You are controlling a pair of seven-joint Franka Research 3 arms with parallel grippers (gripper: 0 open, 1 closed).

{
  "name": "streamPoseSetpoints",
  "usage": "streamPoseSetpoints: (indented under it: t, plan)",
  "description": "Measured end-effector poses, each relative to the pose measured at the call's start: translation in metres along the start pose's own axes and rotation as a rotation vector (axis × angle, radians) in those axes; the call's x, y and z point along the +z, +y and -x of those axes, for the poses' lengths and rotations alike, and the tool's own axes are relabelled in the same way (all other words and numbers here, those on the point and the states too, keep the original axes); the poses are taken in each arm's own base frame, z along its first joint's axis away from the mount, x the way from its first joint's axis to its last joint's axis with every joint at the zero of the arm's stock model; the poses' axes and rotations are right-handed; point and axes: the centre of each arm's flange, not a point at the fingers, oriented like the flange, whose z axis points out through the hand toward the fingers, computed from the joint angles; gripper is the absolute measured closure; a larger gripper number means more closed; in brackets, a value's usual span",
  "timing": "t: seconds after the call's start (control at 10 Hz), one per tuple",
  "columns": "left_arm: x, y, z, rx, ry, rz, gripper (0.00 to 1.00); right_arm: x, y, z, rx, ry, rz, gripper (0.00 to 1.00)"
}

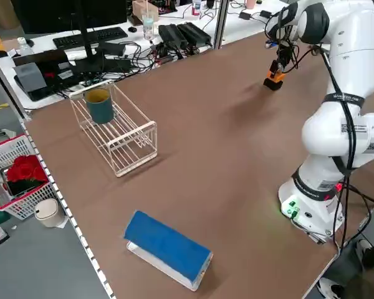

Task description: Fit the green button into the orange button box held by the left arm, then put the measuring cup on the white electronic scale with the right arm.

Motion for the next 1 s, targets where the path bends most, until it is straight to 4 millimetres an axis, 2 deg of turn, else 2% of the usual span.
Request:
streamPoseSetpoints:
  t: [1.0]
  plan:
    - [-0.011, -0.001, -0.004, -0.005, 0.010, 0.007, 0.02, -0.017, 0.008, 0.012, 0.015, 0.016, 0.000, 0.00]
